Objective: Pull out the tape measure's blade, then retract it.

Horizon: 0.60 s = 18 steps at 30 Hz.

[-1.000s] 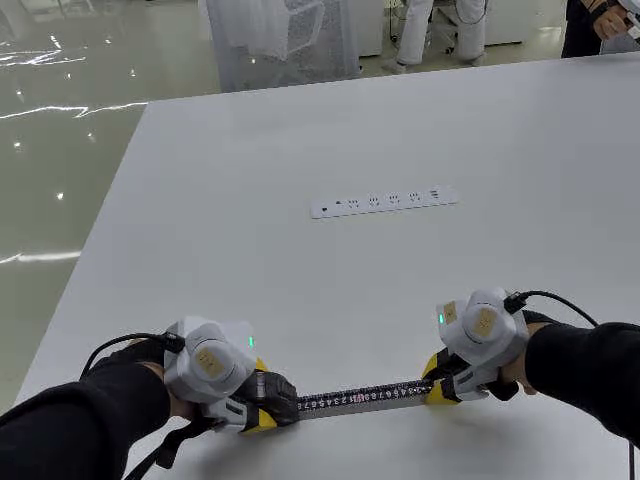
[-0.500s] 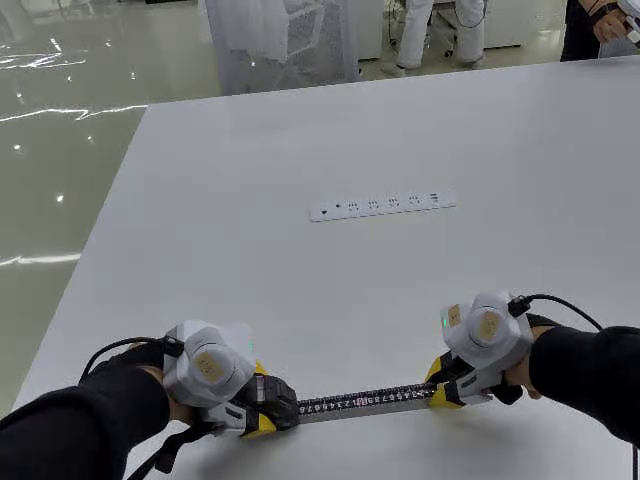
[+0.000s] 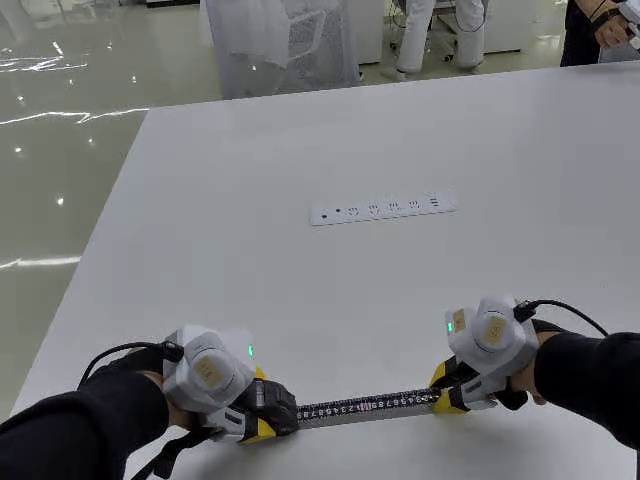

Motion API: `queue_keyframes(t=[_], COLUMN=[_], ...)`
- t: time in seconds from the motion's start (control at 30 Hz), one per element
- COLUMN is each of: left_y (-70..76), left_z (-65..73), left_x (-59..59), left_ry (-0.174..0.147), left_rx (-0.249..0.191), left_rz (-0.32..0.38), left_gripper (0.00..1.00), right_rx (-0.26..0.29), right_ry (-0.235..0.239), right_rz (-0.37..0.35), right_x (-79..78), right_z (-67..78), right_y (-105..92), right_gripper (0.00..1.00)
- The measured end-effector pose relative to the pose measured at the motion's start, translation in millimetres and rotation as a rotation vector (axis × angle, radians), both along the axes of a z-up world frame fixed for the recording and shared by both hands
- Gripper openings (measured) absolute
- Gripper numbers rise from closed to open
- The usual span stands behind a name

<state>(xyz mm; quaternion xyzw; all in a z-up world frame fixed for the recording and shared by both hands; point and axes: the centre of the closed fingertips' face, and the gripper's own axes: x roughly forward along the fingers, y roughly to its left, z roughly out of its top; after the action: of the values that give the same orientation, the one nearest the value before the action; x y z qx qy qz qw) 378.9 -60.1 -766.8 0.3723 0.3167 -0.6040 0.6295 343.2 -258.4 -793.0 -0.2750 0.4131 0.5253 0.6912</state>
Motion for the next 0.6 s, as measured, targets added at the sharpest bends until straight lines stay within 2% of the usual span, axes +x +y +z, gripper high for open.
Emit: queue_keyframes(t=[0.6], left_y=[-0.4], left_z=[-0.3], left_x=[0.2], left_ry=[-0.001], left_rx=[0.002], left_rz=[0.001], left_gripper=[0.32], right_rx=[0.003], right_ry=[0.002], right_rz=[-0.009], right_x=[-1.0], right_z=[-0.3], right_y=[-8.5], right_gripper=[0.08])
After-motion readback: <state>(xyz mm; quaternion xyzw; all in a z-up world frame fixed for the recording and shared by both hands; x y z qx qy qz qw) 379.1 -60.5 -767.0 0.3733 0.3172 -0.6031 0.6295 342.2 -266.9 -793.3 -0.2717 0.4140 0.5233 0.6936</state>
